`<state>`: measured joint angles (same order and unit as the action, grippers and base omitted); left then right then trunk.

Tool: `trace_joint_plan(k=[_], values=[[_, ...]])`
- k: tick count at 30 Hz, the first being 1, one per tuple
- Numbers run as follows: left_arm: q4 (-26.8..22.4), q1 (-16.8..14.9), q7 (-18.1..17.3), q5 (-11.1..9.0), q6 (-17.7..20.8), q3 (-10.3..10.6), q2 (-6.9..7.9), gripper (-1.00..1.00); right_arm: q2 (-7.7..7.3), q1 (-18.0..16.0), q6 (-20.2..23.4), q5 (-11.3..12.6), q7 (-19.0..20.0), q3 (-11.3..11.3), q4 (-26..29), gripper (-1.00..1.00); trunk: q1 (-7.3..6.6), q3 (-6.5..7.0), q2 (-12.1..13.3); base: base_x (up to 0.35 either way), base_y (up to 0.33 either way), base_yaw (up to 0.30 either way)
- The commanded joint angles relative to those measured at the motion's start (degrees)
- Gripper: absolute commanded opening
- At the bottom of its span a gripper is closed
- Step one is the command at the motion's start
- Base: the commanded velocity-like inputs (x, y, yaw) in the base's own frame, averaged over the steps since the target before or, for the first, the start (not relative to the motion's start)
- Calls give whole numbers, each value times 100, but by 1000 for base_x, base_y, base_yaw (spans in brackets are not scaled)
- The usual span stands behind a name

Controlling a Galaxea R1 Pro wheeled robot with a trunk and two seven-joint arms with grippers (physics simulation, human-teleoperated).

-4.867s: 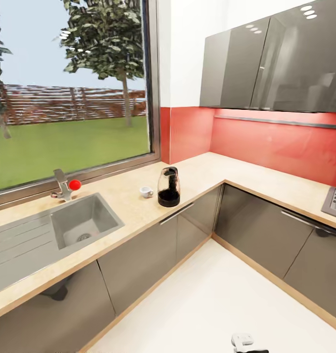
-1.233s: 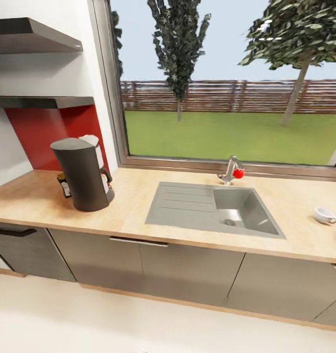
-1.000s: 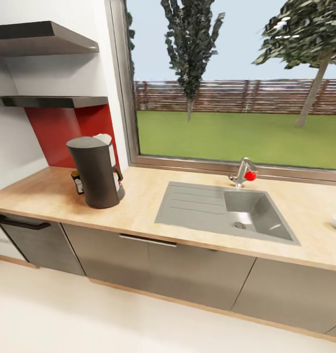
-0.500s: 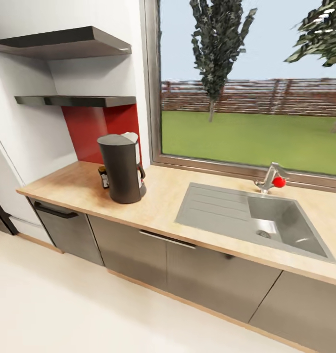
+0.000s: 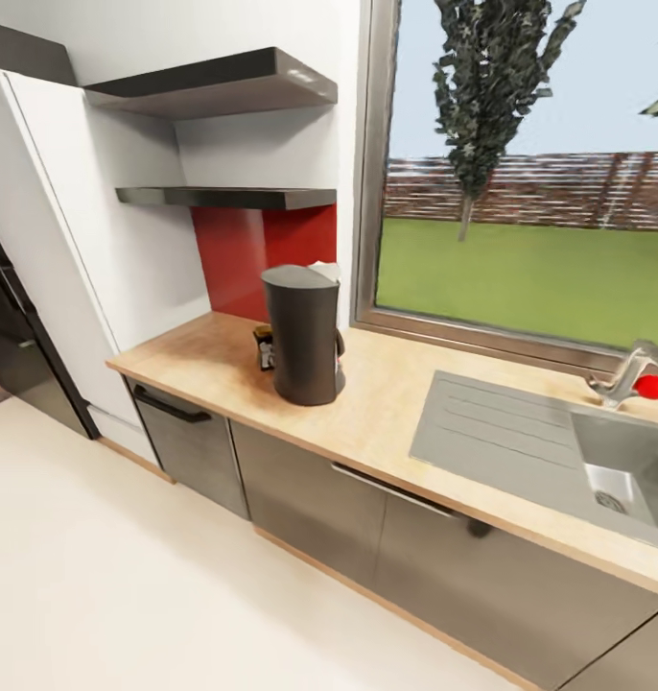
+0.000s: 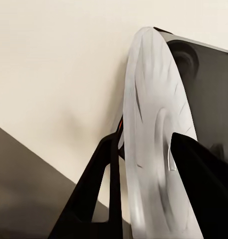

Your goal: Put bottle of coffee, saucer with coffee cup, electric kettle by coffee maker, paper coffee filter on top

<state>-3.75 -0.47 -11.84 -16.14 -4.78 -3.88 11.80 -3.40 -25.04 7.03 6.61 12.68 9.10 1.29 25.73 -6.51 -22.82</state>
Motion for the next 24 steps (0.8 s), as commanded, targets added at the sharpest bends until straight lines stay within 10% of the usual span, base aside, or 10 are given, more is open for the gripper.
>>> trace_joint_plan(k=[1, 24], values=[[6, -5, -29, -12, -5, -36, 1, -100, -3, -1, 35, 60, 15, 48, 12, 100, 5, -11, -10, 237, 245, 147], [6, -14, -29, -8, 3, -40, -20, -100, 0, -1, 43, -432, 25, 75, 12, 100, 5, -11, -10, 241, 246, 12]])
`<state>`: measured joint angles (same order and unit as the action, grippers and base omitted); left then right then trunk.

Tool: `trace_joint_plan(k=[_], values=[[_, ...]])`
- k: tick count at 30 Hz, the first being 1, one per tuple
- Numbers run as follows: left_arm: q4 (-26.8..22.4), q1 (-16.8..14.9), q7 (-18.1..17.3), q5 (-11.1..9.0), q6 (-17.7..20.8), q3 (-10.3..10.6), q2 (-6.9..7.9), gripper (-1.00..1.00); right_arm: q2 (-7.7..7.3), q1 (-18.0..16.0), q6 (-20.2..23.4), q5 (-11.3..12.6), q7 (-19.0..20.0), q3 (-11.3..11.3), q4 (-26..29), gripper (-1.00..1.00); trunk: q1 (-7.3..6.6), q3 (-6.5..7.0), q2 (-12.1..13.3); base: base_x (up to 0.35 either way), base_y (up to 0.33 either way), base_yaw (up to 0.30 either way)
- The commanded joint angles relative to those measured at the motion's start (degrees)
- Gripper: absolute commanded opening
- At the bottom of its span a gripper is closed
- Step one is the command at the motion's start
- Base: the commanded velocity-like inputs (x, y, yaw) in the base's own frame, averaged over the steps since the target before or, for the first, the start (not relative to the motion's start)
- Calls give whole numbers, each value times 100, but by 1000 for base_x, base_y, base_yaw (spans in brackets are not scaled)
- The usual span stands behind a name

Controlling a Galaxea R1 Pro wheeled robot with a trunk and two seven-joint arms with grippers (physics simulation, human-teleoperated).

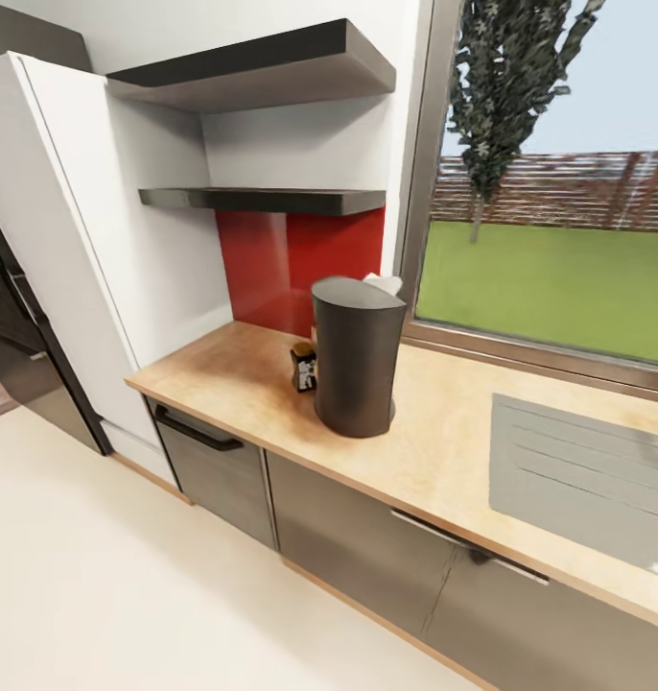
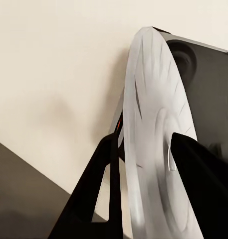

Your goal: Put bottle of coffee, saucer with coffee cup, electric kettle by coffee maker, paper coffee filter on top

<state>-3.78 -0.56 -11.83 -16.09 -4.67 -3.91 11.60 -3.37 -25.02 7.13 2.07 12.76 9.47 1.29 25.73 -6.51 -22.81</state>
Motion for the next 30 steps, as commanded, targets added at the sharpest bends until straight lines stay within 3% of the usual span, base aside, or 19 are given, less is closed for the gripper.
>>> trace_joint_plan(k=[1, 8, 12, 15, 20, 22, 25, 27, 30], values=[[9, -6, -30, -11, -8, -35, 0, -100, -1, -2, 33, 22, 16, 38, 12, 100, 6, -12, -11, 241, 241, 0], [-108, -39, -37, -7, -22, -23, 52, -100, 0, -2, 34, 22, 24, 37, 12, 100, 6, -10, -11, 89, 83, -17], [-914, -214, -89, -29, 38, -38, 149, -100, -1, -2, 27, 25, 35, 37, 12, 100, 6, -1, -11, 6, 6, -206], [-1745, -395, -258, -93, 268, -63, 363, -100, -4, -2, 26, 23, 40, 37, 12, 100, 6, 9, -11, 1, 1, -266], [-2880, -924, -1346, -334, 1733, -157, 679, -100, 2, -2, 25, 22, 27, 37, 12, 100, 6, 27, -11, 0, 0, -279], [-3069, -1057, -1747, -390, 2072, -267, 824, -100, 3, -2, 25, 22, 26, 37, 12, 100, 6, 35, -11, 0, 0, -281], [-3250, -1356, -2646, -428, 2525, -588, 1253, -100, 3, -2, 25, 22, 25, 37, 12, 100, 6, 47, -11, 0, 0, -273], [-3287, -1599, -3202, -423, 2997, -688, 1576, -100, 3, -2, 25, 22, 21, 37, 12, 100, 6, 51, -11, 0, 0, -132], [-3323, -2010, -3718, -393, 3682, -724, 1887, -100, 3, -2, 25, 22, 19, 37, 12, 100, 6, 53, -11, 0, 0, -39]])
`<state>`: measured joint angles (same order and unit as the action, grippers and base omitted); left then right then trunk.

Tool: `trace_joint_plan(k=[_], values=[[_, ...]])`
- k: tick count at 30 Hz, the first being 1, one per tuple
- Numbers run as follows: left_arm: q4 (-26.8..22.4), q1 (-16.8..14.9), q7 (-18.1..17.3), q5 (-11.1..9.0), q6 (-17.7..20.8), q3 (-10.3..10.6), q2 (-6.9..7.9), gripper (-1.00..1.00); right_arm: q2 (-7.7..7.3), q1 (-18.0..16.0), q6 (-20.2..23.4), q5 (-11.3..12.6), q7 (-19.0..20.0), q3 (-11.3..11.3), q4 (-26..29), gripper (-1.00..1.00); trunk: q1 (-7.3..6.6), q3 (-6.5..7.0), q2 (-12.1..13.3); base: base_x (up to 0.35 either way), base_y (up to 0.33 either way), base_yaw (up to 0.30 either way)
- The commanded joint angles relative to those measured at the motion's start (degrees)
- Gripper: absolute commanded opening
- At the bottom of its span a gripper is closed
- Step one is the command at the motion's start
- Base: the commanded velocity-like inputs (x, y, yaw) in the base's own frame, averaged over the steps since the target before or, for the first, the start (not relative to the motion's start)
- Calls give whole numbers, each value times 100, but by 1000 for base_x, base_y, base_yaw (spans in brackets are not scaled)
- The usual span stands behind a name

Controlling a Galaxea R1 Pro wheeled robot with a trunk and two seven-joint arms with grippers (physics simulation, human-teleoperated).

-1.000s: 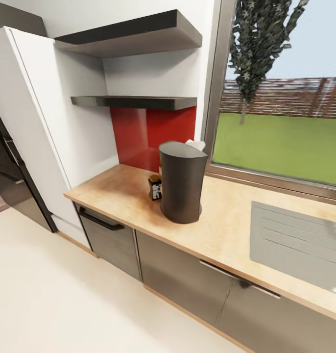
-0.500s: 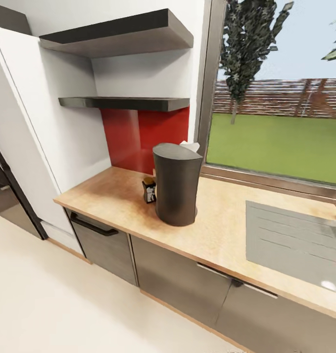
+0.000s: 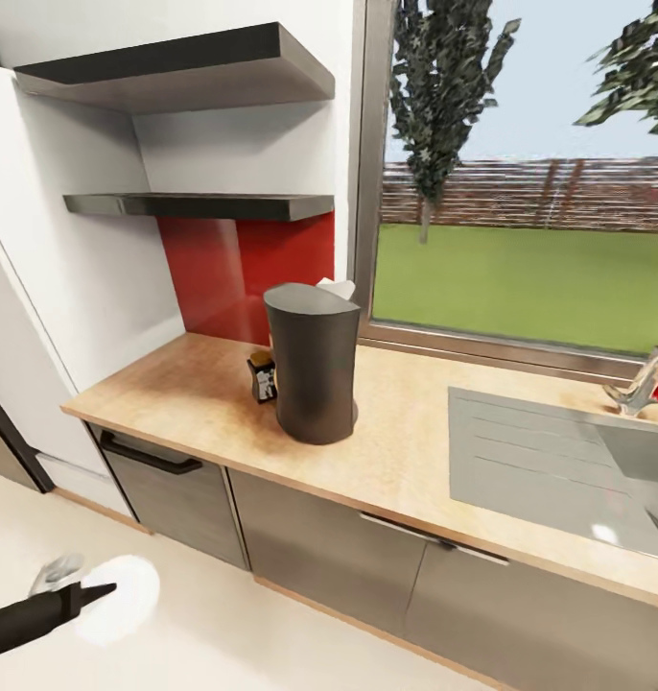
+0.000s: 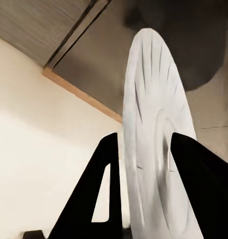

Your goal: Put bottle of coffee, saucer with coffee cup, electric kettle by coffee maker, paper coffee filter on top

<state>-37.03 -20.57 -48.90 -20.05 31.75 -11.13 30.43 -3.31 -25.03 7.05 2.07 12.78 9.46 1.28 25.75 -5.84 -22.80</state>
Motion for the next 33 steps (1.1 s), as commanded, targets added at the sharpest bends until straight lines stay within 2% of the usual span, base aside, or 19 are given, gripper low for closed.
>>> trace_joint_plan(k=[1, 4, 6, 8, 12, 13, 18, 21, 23, 25, 30, 32, 33], values=[[-15, -174, -131, 14, 245, -2, 86, -100, -1, -2, 33, 22, 20, 38, 13, 100, 3, -14, -12, 0, 0, -15], [-58, -624, -311, 30, 803, 4, 280, -100, 4, -2, 33, 22, 22, 38, 8, 100, 3, -13, -12, 0, 0, -7], [-77, -897, -348, 31, 1125, 26, 341, -100, 9, -2, 33, 22, 28, 38, 7, 100, 3, -13, -12, 0, 0, -2], [-88, -1233, -366, 41, 1532, 61, 359, -100, 17, -2, 38, 19, 34, 38, 5, 100, 3, -13, -12, 0, 0, -1], [-91, -1634, -354, 92, 2100, 88, 356, -100, 22, -2, 41, 15, 37, 38, 11, 100, 3, -13, -12, 0, 0, 0], [-88, -1828, -338, 127, 2323, 92, 353, -100, 26, -2, 42, 14, 39, 38, 12, 100, 3, -13, -12, 0, 0, 0], [-29, -2391, -329, 178, 2598, 95, 334, -100, 24, -2, 42, 13, 39, 38, 12, 100, 3, -13, -12, 0, 0, -100], [-6, -2510, -199, 184, 2628, 74, 288, -100, 5, 19, 42, 5, 23, 37, 6, 100, 3, -13, -12, 0, 0, -237], [-8, -2536, 67, 174, 2631, 55, 217, -100, -3, 69, 42, 5, 23, 36, 5, 100, 3, -13, -12, 0, 0, -255], [-44, -2567, 640, 132, 2634, 35, 59, -100, -8, 116, 42, 4, 15, 33, 4, 100, 3, -13, -12, 0, 0, -261], [-66, -2807, 2188, -33, 2629, -85, -451, -100, -27, 227, 60, 10, 3, 30, 4, 100, 3, -13, -12, 0, 0, -264], [-70, -2861, 2682, -59, 2619, -129, -712, -100, -49, 274, 65, 16, -1, 29, 4, 100, 3, -13, -12, 0, 0, -266], [-71, -2869, 2786, -65, 2617, -137, -772, -100, -64, 289, 66, 17, -1, 29, 4, 100, 3, -13, -12, 0, 0, -266]])
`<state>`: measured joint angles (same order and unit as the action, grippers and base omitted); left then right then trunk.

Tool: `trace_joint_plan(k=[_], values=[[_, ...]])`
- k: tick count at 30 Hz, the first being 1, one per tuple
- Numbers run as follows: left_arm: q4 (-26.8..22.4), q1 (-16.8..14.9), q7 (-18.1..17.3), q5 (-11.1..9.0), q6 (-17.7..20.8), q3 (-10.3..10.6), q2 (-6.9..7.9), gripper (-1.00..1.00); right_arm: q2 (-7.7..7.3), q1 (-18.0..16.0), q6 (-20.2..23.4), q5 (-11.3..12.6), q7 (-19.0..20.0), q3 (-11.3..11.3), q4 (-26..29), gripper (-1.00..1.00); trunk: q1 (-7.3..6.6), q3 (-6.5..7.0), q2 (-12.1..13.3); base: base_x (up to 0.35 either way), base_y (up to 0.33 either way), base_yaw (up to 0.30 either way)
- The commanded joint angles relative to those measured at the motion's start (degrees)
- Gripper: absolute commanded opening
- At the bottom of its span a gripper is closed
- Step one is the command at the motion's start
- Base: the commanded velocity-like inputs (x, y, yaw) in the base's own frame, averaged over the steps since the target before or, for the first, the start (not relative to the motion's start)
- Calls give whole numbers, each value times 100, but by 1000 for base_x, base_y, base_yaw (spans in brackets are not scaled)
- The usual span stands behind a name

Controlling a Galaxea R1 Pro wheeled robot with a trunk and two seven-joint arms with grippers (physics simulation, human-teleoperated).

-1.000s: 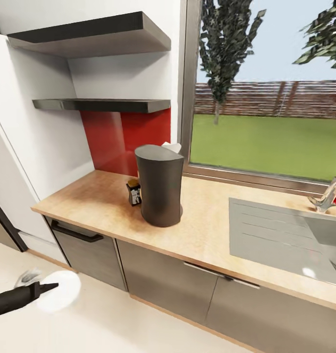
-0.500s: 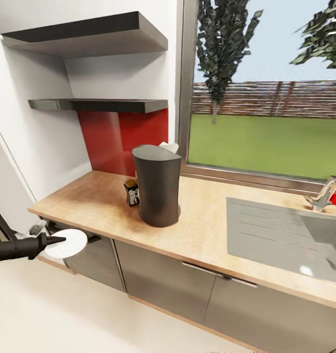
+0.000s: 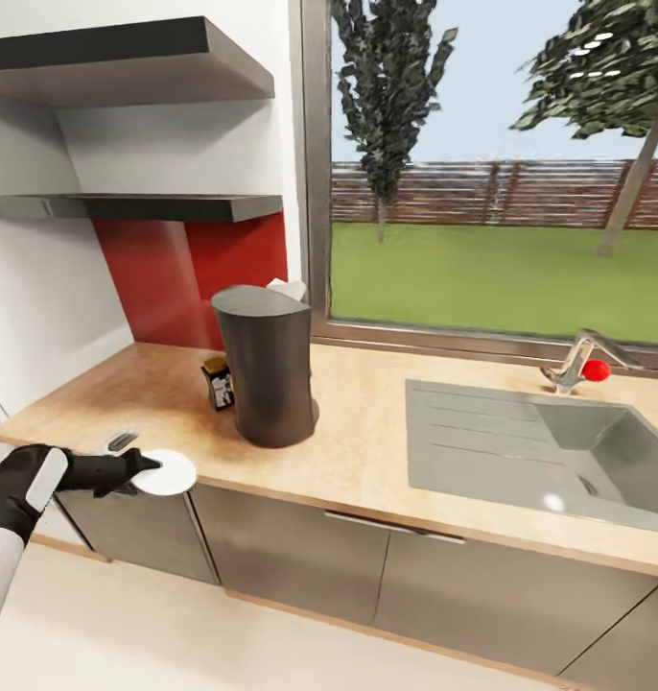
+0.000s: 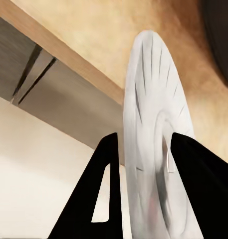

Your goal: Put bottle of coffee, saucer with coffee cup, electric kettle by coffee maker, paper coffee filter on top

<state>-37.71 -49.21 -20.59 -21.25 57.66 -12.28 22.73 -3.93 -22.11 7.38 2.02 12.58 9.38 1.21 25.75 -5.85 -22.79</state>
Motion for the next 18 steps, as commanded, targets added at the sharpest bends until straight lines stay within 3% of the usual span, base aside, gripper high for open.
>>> trace_joint_plan(k=[1, 5, 7, 11, 18], values=[[-7, -18, 132, 45, 21, -42, -107, -100, -39, 22, 34, 23, 18, 37, 11, 100, 3, -12, -13, 0, 0, -266], [-148, -173, 433, 33, 15, -93, -281, -100, -196, 79, 35, 26, -19, 37, 11, 100, 3, -12, -13, 0, 0, -267], [-354, -257, 474, 21, 16, -101, -297, -100, -237, 88, 35, 26, -290, 37, 11, 100, 3, -12, -13, 0, 0, -267], [-706, -350, 492, -6, 20, -99, -310, -100, -232, 105, 36, 33, -928, 37, 13, 100, 3, -12, -13, 0, 0, -205], [-784, -292, 444, -8, -3, -95, -291, -100, -181, 110, 36, 35, -1022, 49, 19, 100, 3, -12, -13, 0, 0, -23]])
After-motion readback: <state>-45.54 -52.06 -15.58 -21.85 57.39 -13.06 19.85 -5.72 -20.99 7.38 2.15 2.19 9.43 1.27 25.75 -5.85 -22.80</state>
